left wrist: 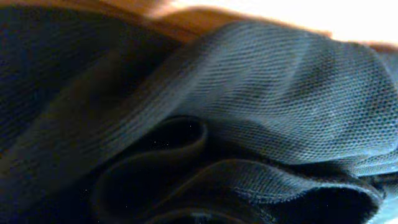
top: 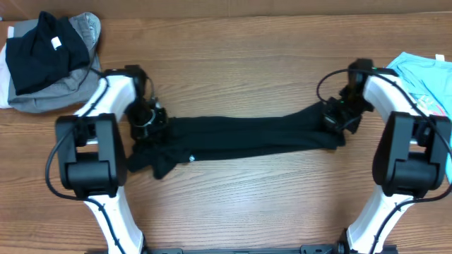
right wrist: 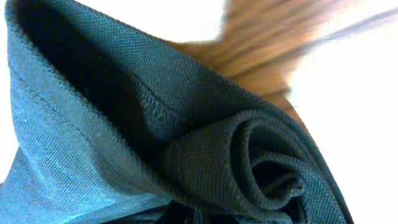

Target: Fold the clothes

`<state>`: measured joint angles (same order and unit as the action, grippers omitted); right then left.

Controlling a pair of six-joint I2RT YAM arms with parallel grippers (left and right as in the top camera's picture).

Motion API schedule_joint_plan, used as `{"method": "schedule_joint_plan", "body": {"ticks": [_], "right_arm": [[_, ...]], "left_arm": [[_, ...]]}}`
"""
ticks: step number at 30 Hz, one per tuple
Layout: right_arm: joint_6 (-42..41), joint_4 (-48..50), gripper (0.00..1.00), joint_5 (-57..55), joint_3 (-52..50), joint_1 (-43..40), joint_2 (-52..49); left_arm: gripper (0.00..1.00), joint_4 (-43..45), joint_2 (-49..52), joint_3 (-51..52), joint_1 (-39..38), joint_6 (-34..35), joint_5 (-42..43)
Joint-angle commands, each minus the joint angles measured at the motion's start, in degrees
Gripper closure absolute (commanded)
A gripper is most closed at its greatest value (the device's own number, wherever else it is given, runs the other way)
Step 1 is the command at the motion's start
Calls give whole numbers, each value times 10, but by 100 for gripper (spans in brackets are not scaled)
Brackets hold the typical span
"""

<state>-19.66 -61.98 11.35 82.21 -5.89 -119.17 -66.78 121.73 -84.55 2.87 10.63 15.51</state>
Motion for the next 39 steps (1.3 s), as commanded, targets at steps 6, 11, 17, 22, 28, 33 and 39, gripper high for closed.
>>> {"method": "schedule_joint_plan", "body": {"ticks": [6, 11, 17, 22, 28, 33, 39], "right_arm": [[-57, -46, 90, -108, 85, 20, -16], [-51, -139, 7, -170, 175, -1, -16], [50, -193, 0, -95, 228, -58, -16], [210, -207, 0, 121, 211, -146, -16], [330, -229, 0, 247, 142, -164, -16], [329, -159, 0, 264, 60, -135, -16], [299, -50, 0, 243, -21, -104, -16]], "left_arm": [[88, -39, 12, -134, 57, -1, -116], [17, -97, 12, -219, 49, -4, -115], [0, -115, 12, -236, 47, -4, -116], [0, -114, 12, -236, 48, -3, -116], [0, -112, 12, -236, 48, -3, -116], [0, -112, 12, -236, 47, -3, -116], [0, -114, 13, -236, 48, -3, -116]]}}
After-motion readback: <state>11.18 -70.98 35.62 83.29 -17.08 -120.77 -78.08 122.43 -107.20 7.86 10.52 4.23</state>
